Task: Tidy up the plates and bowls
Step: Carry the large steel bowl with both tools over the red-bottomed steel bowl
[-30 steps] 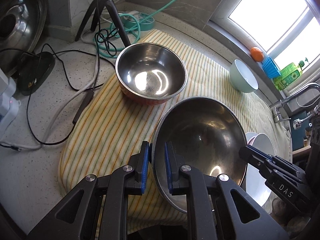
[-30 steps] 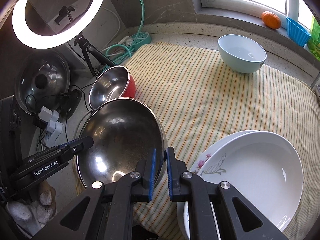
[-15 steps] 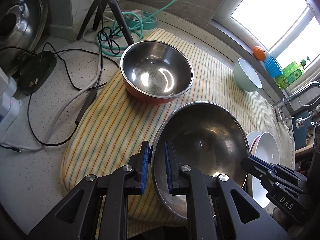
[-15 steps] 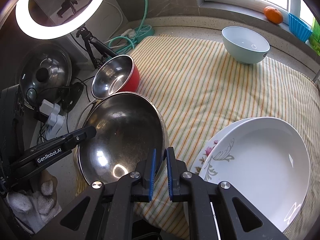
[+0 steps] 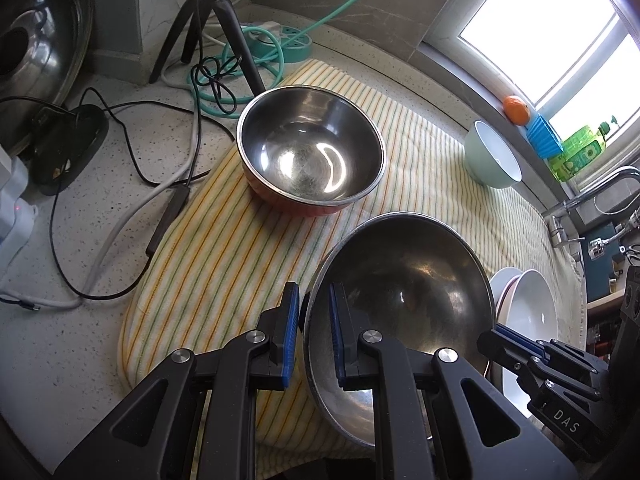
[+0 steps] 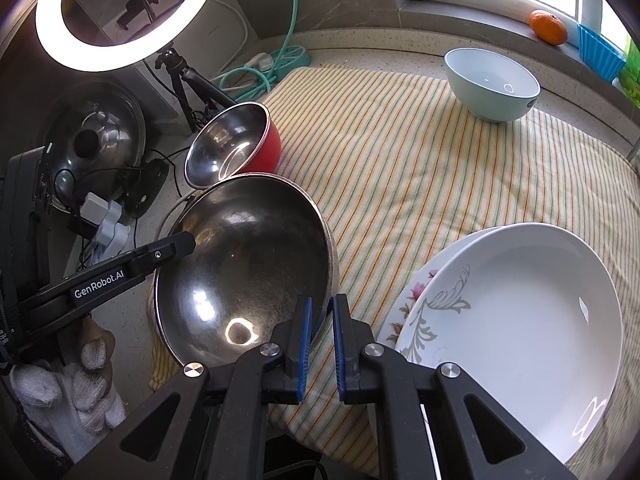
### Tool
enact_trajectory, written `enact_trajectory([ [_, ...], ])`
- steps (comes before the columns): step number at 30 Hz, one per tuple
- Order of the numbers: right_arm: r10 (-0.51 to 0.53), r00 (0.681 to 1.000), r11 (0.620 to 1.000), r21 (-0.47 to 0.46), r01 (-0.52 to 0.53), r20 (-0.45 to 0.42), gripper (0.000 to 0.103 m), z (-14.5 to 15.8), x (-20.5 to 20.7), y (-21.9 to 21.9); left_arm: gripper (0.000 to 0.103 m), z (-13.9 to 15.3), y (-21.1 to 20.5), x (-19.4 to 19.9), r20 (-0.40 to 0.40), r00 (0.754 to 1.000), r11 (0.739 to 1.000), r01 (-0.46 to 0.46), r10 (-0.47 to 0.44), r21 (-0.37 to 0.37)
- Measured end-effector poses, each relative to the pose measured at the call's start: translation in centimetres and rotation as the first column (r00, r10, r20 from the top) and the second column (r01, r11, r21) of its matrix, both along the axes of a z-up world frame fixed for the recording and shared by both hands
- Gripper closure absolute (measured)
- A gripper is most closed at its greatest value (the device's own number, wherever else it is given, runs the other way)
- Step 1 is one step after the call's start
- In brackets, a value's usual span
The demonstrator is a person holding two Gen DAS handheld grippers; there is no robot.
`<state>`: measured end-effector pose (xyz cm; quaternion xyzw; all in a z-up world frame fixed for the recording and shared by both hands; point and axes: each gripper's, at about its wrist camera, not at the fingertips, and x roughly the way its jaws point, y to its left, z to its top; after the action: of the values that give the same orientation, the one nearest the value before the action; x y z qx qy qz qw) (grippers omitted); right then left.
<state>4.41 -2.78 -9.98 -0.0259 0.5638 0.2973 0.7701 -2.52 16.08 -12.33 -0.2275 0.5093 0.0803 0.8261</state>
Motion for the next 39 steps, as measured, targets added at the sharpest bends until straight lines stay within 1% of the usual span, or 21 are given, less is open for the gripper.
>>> enact_trajectory([
  [5, -0.003, 1.0, 1.0, 0.012, 0.004, -0.015, 0.093, -0.1, 0.3, -0.2, 0.091, 0.1, 0.1, -0.2, 0.005, 1.0, 1.0, -0.005, 0.005, -0.004],
  [15, -0.025, 0.999, 0.998, 0.054, 0.024, 0.02, 0.092, 1.4, 1.0, -0.6, 0.091, 1.2, 0.5, -0.7, 0.031, 0.999, 1.0, -0.021, 0.02, 0.008],
  [23, -0.013, 0.999, 0.997, 0.08, 0.011, 0.032, 0.092, 2.6, 2.0, 0.0, 0.091, 2.7, 0.8, -1.1, 0.072, 0.997, 0.999, -0.032, 0.032, 0.002],
  [26, -0.005, 0.999, 0.997, 0.083, 0.001, 0.048, 0.092, 3.1, 2.2, 0.4, 0.091, 3.0, 1.1, -1.1, 0.085, 0.996, 0.999, -0.039, 0.039, -0.001],
  [33, 0.018, 0.997, 0.997, 0.074, -0.023, 0.074, 0.092, 3.8, 3.1, 1.6, 0.091, 3.2, 2.6, -1.3, 0.097, 0.992, 0.996, -0.083, 0.085, -0.019],
  [35, 0.018, 0.997, 0.997, 0.076, -0.024, 0.075, 0.089, 3.9, 3.4, 1.9, 0.091, 3.0, 3.2, -1.5, 0.095, 0.99, 0.995, -0.098, 0.101, -0.031],
  [39, 0.025, 0.996, 0.996, 0.078, -0.031, 0.083, 0.089, 4.1, 3.9, 2.3, 0.091, 2.7, 4.3, -1.7, 0.091, 0.986, 0.99, -0.133, 0.137, -0.052],
])
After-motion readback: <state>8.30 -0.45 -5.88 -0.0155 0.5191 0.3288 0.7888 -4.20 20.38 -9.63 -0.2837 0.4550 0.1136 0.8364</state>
